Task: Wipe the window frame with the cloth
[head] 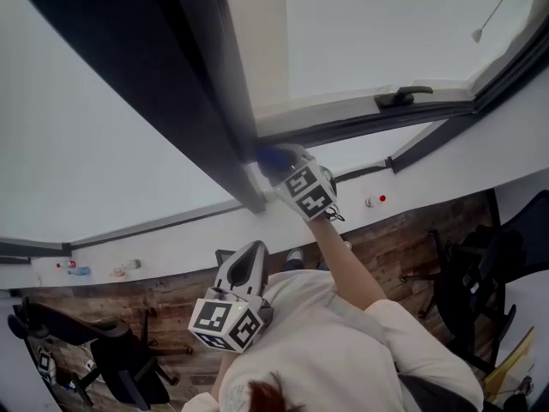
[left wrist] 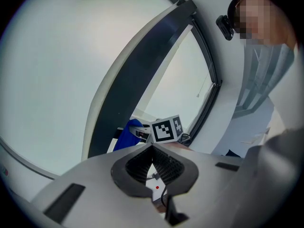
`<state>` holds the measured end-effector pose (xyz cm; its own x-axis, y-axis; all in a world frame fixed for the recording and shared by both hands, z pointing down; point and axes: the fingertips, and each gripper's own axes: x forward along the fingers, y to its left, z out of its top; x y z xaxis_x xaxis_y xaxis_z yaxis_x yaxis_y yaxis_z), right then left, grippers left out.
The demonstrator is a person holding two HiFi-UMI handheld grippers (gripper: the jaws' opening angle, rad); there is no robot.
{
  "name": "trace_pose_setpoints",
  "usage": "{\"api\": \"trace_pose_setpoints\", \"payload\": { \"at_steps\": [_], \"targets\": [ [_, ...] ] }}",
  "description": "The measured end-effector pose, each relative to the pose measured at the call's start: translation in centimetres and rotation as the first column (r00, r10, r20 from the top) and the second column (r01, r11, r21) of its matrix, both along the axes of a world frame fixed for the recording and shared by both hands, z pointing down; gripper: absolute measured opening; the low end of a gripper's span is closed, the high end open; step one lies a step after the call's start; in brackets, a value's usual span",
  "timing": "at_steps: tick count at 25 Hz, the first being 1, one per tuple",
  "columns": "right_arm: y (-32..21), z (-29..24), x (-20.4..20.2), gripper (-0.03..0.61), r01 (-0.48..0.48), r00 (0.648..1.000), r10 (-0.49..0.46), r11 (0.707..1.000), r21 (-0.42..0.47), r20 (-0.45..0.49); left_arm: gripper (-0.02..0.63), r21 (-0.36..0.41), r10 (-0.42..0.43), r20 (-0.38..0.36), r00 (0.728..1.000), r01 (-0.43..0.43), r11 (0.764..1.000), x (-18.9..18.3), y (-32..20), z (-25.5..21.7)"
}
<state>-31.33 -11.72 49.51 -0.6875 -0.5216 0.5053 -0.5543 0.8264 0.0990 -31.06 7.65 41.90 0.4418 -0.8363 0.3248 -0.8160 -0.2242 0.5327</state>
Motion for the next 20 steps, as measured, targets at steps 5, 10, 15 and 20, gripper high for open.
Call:
{"api": "trace_pose_setpoints", "payload": {
  "at_steps": [5,10,15,20],
  "targets": [
    [0.1,-0.1,0.0,0.049,0.006,1.0,-0.006,1.0,0.003,0.027,0.005,0.012,0.008,0.002,1.0,-0.008,1.0,0.0,-0.4,-0.3],
    [-0.2,0.0,0.6,0.049,-0.002,1.0,0.002,1.0,0.015,0.018,0.005,0.018,0.03,0.012,0.999,-0.03,0.999,0.5,-0.7,-0.4],
    [-0.5,0.0,1.6,0.049,-0.04,0.999,0.04,0.999,0.013,0.015,0.005,0.018,0.042,0.013,0.999,-0.042,0.999,0.4,-0.8,-0.3],
    [-0.8,0.0,2.2,0.049,-0.063,0.998,0.063,0.998,0.012,0.021,0.005,0.019,0.054,0.01,0.998,-0.054,0.998,0.4,-0.9,-0.2]
  ]
}}
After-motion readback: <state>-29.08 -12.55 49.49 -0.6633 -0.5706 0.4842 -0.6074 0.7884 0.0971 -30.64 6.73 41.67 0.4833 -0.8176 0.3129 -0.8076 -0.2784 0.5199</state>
